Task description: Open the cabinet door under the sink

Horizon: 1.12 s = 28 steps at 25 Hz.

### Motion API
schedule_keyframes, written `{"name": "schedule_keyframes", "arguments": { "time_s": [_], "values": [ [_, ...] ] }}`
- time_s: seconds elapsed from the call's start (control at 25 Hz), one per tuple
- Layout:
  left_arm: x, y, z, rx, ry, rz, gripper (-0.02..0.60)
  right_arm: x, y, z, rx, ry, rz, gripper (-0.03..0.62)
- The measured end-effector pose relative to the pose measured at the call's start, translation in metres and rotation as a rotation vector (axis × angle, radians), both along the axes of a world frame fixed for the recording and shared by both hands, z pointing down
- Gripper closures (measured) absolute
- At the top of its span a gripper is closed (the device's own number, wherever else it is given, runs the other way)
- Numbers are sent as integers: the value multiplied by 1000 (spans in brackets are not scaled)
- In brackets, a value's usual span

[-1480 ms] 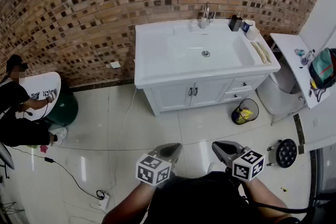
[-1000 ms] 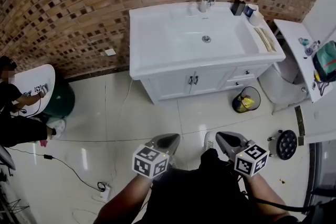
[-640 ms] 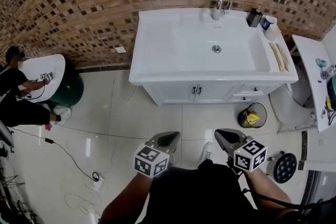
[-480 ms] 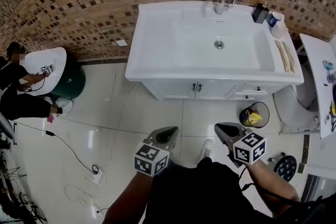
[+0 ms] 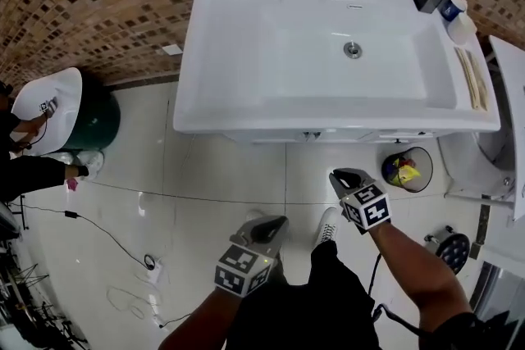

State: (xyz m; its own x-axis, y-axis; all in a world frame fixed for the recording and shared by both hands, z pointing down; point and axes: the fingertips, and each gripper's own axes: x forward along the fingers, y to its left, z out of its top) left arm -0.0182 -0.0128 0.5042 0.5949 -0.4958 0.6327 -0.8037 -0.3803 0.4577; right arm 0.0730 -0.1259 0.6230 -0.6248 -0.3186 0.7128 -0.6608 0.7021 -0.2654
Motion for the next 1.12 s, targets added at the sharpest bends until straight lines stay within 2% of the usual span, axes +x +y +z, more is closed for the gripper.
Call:
{"name": "schedule_keyframes", "arguments": {
  "time_s": [0.12, 0.2, 0.32, 0.64, 0.92, 1.12],
  "values": [
    [-12, 3, 18, -35, 11, 5, 570, -11, -42, 50, 8, 46, 97, 566],
    [-24, 7, 31, -50, -9, 12, 571, -17, -69, 75, 10, 66, 144, 562],
    [-39, 15, 45, -78, -24, 19, 571, -18, -93, 106, -27, 91, 217, 513],
    [-67, 23, 54, -111, 1, 23, 571, -31, -123, 136, -27, 167, 294, 514],
    [-73, 28, 62, -146, 7, 37, 571, -38, -126, 143, 6, 242, 277, 554],
    [-68, 31, 62, -151, 6, 54, 571, -38, -105, 143, -2, 254, 215, 560]
  ]
}}
